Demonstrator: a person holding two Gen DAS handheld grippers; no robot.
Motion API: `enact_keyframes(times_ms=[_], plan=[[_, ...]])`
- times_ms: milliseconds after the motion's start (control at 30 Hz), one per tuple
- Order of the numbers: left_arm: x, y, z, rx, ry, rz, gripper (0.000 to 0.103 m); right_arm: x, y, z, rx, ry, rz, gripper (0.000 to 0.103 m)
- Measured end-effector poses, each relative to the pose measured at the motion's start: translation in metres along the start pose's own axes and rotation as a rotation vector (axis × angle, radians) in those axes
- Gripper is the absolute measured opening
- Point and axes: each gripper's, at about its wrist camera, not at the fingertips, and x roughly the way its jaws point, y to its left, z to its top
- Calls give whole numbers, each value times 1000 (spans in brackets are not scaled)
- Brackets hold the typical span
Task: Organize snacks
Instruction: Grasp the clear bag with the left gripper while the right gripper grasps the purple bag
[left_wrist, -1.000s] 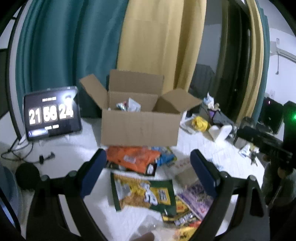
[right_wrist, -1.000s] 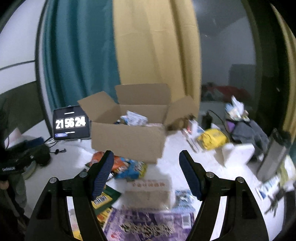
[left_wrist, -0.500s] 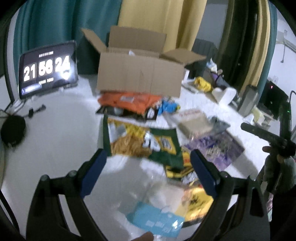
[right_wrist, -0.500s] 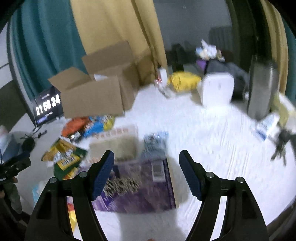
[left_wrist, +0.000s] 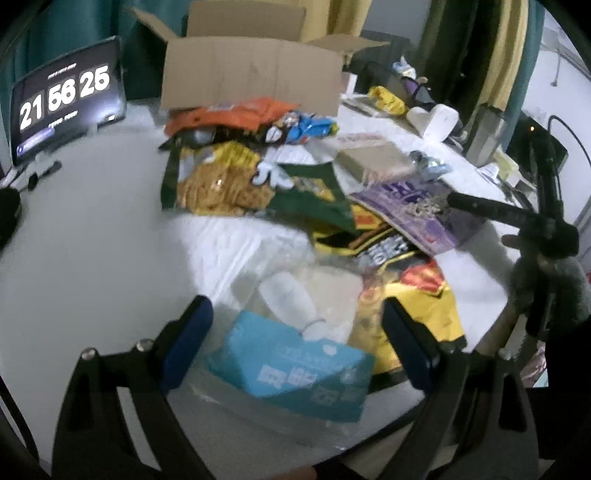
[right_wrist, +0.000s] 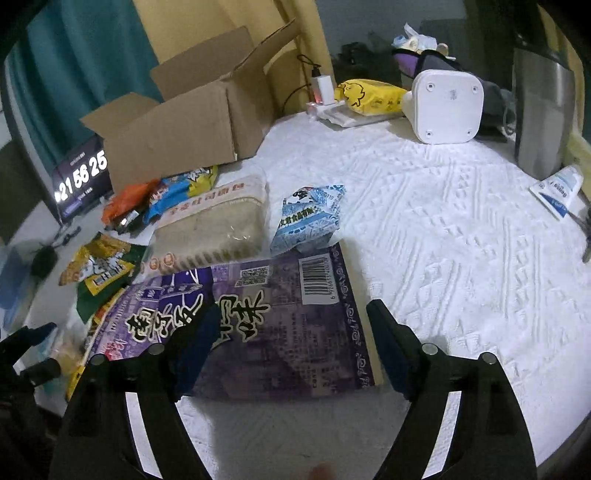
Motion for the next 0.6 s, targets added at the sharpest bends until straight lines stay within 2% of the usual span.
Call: enact_keyframes(times_ms=[67,133,200,267,367,400,500,567,600], plan=[[0,-1,-1,11,-4,9,92,1,3,0,-9,5,-12,83],[0,-4,-4,51,-7,55,83,2,6,1,-7,10,-31,83],[-1,-6,-7,83,-15,96,68,2,12,0,-15,13,-73,82],[-3,-2,-7,68,-22,102,61,2,18,-4,-27,4,-87,79],[-4,0,-6,59,-27,93,59,0,26,-8,-27,-27,-97,59],[-5,0,-6,60,-28,91,59,0,28,-9,-26,-28,-76,45],[-7,1,-5,55,-31,83,59,-1,37,-11,-49,-47,-83,37],[-11,3,-4,47,-39,84,59,-2,38,-11,-45,-52,-88,15],[-13,4,-2,43,-45,86,58,-2,36,-11,-36,-52,-71,12]])
